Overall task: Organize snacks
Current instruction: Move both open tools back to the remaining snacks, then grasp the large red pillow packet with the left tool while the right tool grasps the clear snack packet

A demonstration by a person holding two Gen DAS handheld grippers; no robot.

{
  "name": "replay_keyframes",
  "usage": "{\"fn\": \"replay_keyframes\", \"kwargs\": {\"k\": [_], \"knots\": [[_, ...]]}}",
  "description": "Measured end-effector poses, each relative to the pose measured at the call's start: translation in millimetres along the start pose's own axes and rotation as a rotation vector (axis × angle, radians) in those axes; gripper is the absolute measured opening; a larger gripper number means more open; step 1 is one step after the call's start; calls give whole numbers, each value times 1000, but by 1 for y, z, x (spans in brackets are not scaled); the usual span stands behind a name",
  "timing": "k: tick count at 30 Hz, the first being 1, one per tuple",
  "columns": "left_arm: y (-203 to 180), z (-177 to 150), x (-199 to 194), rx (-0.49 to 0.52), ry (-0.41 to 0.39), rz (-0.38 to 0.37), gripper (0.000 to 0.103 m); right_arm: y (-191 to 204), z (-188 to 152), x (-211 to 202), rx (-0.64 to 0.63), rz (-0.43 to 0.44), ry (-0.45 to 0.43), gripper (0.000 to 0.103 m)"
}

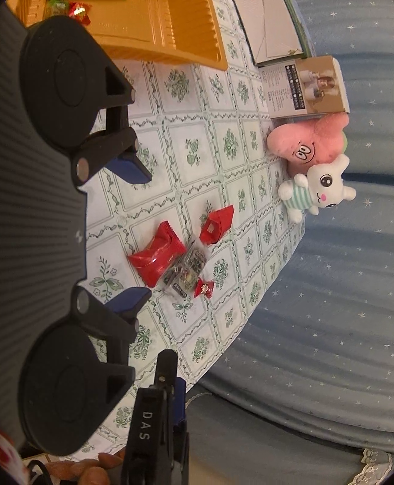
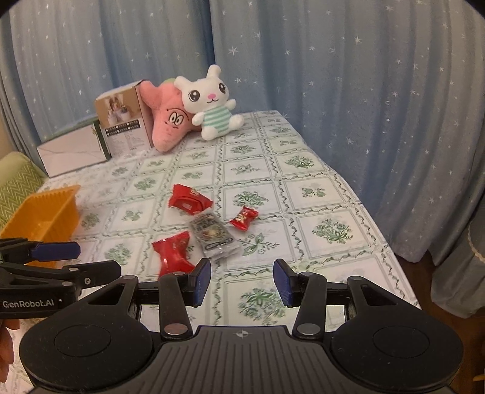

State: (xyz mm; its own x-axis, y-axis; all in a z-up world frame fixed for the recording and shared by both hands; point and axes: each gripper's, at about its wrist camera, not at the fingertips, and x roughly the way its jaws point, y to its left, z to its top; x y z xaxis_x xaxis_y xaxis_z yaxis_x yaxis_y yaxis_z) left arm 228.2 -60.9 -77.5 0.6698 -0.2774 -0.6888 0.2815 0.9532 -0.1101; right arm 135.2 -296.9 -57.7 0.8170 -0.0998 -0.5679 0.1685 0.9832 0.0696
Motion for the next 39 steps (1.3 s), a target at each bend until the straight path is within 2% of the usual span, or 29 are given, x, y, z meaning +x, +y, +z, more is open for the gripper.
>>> {"fn": "replay_keyframes", "kwargs": {"k": [8, 14, 19, 22, 31, 34, 39], "knots": [[-3, 4, 30, -84, -2, -15, 71, -21, 8, 20, -20, -20, 15, 46], [-9, 5, 50, -109, -13, -27, 62, -26, 14, 26, -5, -11, 16, 46], [-9, 7, 64, -128, -11, -29, 51, -30, 19, 31, 38, 2, 31, 46], [-11, 8, 72, -121, -4, -38, 43, -32, 21, 32, 47, 0, 24, 46], [-11, 4, 89, -74, 18, -16, 37, -30, 23, 33, 67, 2, 16, 46], [-7, 3, 90, -45, 27, -2, 29, -29, 23, 33, 62, -3, 15, 46], [2, 4, 86, -14, 31, 4, 25, -26, 22, 34, 56, 13, 17, 46]]}}
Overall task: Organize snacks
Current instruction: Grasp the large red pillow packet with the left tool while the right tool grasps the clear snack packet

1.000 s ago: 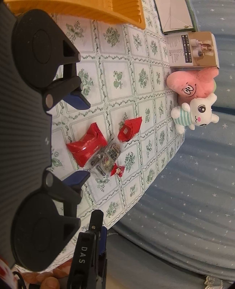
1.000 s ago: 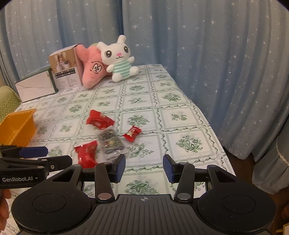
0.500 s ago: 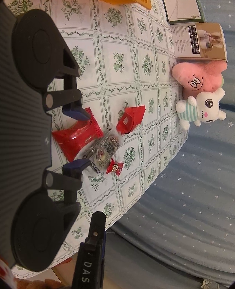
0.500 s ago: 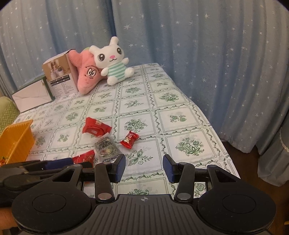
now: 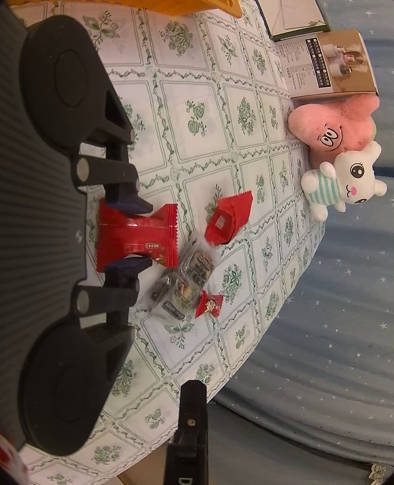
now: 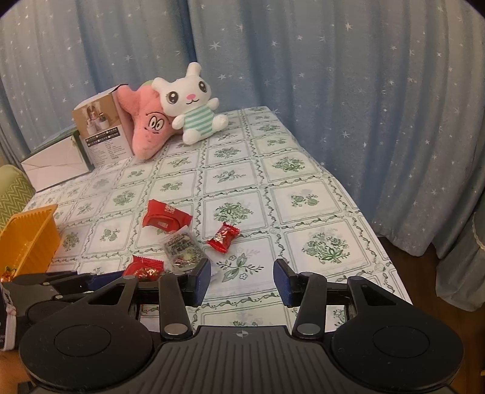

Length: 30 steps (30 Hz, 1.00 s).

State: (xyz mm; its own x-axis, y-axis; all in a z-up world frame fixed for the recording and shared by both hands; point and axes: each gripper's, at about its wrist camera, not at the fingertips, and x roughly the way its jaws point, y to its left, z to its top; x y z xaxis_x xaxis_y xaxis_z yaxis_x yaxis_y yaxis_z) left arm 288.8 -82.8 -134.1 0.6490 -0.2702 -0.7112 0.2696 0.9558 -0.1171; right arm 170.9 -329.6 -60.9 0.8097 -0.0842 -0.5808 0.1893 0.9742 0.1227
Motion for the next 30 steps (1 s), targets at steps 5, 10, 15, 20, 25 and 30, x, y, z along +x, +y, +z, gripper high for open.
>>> {"fn": "replay_keyframes", "kwargs": {"k": [5, 10, 15, 20, 25, 30], "knots": [[12, 7, -16, 25, -31, 34, 25, 8, 1, 1, -15, 54, -3, 46], [28, 8, -20, -14, -31, 67, 25, 19, 3, 17, -74, 109, 22, 46], [37, 9, -23, -56, -33, 73, 24, 30, 3, 39, -150, 133, 49, 46], [40, 10, -27, -66, -42, 70, 24, 34, 8, 58, -173, 166, 61, 46], [45, 9, -27, -81, -39, 72, 24, 38, 13, 77, -191, 185, 88, 46], [48, 8, -26, -85, -36, 73, 24, 43, 13, 93, -234, 169, 103, 46]]}}
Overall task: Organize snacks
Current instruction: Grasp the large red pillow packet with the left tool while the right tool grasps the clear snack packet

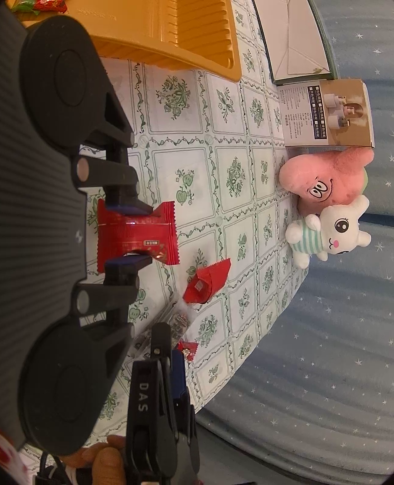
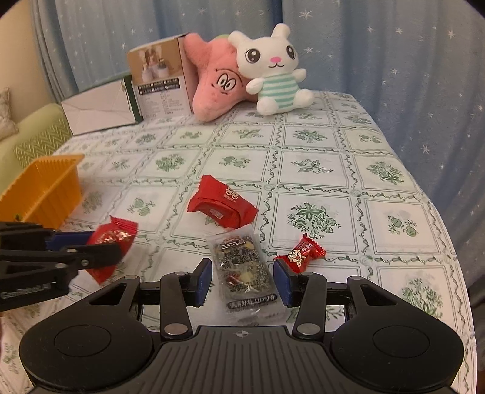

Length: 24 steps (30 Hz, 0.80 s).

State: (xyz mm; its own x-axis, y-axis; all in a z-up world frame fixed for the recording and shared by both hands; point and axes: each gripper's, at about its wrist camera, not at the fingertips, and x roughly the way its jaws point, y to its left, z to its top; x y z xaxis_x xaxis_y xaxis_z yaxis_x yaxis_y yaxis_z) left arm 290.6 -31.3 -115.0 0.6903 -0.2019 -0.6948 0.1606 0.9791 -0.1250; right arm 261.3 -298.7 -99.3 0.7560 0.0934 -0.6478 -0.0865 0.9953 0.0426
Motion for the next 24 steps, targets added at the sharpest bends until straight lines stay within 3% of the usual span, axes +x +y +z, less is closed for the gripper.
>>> {"fn": "replay_keyframes", "kwargs": {"k": [14, 16, 24], "knots": [[-1, -2, 0, -3, 9, -12, 24, 5, -2, 17, -23, -21, 19, 46], [-2, -3, 0, -3, 9, -13, 24, 6, -3, 16, -13, -31, 16, 40], [-7, -6, -9, 14, 2, -26, 24, 19, -8, 2, -28, -35, 25, 38]]}}
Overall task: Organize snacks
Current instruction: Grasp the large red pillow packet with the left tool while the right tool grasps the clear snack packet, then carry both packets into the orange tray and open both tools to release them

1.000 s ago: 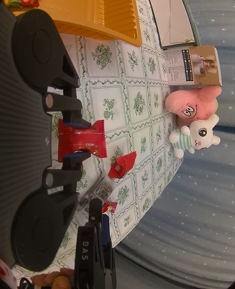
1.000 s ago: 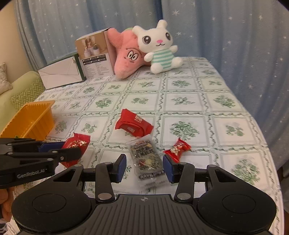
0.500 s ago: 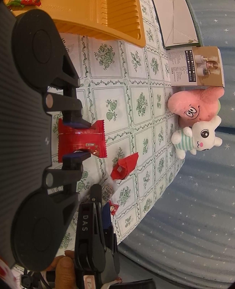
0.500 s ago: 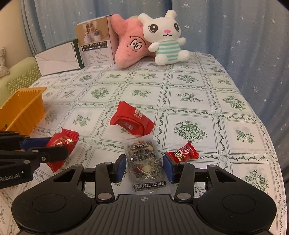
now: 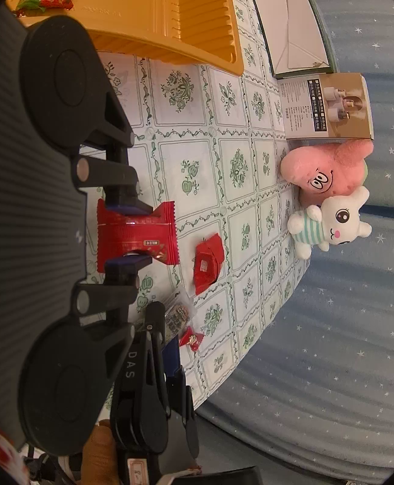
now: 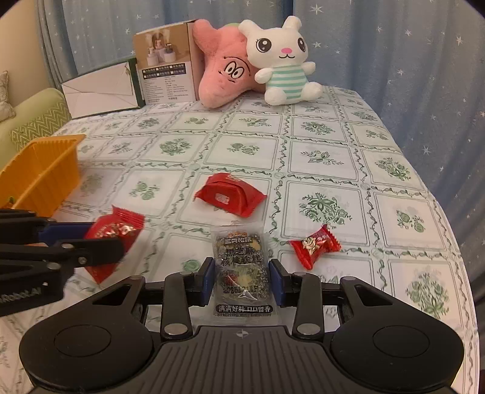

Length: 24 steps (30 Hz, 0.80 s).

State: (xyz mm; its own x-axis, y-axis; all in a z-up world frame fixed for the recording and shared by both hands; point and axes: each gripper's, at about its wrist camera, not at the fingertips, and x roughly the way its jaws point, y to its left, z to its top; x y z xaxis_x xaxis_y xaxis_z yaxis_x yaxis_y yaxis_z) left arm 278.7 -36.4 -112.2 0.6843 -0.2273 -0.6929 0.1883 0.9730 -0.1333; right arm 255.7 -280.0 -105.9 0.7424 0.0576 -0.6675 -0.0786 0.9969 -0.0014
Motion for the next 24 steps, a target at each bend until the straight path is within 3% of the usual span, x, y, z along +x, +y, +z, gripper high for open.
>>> {"fn": "replay_keyframes", "kwargs": {"k": [11, 24], "knots": [[-13, -12, -50, -8, -23, -24, 24, 24, -18, -66, 102, -22, -38, 38], [0, -21, -165, -44, -56, 5, 24, 71, -41, -167, 201, -27, -120, 38]]}}
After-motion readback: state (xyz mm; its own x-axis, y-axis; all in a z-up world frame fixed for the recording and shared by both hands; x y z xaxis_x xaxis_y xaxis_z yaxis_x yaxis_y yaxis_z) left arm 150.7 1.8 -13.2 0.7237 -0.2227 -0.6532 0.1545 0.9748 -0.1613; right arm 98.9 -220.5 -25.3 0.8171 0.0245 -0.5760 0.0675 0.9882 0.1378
